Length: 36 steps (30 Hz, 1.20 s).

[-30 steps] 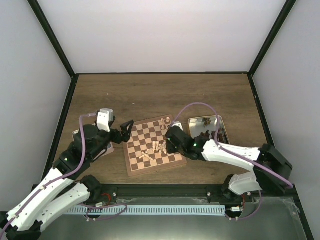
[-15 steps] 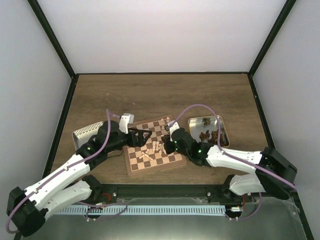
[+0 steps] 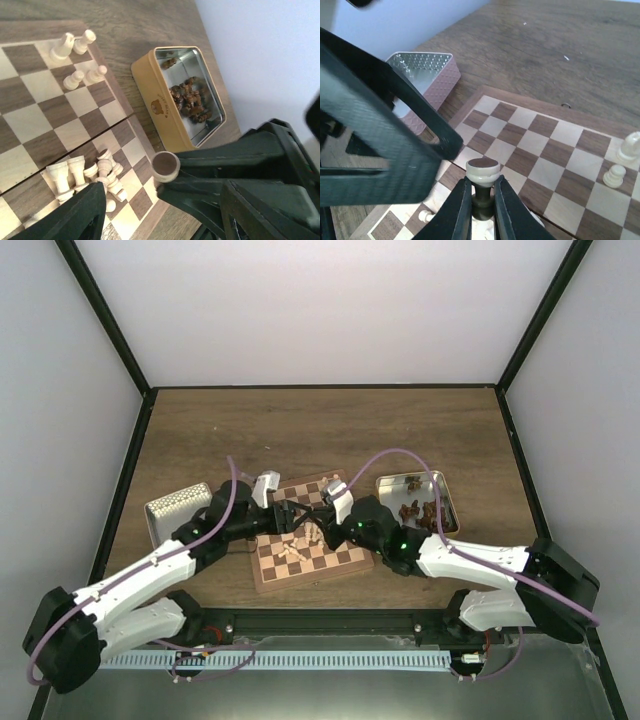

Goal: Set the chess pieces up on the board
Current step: Place the chess piece on the chessboard.

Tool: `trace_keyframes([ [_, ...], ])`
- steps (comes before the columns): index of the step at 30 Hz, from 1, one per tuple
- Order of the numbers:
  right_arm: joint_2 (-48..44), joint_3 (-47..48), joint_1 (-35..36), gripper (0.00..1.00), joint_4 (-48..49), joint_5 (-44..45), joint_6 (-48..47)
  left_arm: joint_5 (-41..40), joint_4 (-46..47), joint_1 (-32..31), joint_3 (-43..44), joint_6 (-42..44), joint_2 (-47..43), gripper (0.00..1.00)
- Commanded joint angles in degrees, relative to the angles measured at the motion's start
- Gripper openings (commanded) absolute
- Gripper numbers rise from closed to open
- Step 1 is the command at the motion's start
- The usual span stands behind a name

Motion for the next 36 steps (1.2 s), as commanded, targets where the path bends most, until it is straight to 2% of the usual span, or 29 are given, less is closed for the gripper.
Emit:
trace_keyframes([
  [1, -0.58, -0.19, 0.27, 0.1, 4.3, -2.33, -3.56, -0.26, 3.0, 0.14, 0.75, -5.23, 1.75, 0.6],
  [8, -0.57, -0.24, 0.24, 0.1, 5.56, -3.77, -4.11, 0.87, 12.02, 0.12, -2.05, -12.72, 3.32, 0.42],
  [15, -0.14, 0.91, 0.18, 0.1, 4.99, -2.82, -3.43, 3.34, 12.34, 0.15, -2.81, -14.03, 5.11, 0.35],
  [22, 0.42, 1.59, 0.22, 0.13, 4.89, -2.13, -1.4, 3.29, 12.92, 0.12, -3.95, -14.75, 4.07, 0.09],
  [25, -0.59, 1.45, 0.22, 0.22, 4.79, -3.86, 0.65, 3.38, 13.85, 0.12, -4.05, -15.29, 3.43, 0.07],
  [28, -4.09, 0.25, 0.18, 0.41, 6.09, -5.55, 4.94, 3.19, 15.66, 0.19, -4.05, -16.51, 1.68, 0.07],
  [31, -8.55, -1.97, 0.14, 0.53, 9.25, -3.88, 13.04, 3.07, 17.57, 0.11, -3.68, -19.65, -0.19, 0.09],
  [36, -12.78, -3.56, 0.05, 0.58, 13.83, -2.16, 31.17, 4.95, 24.58, 0.18, -3.28, -29.24, -1.48, 0.09],
])
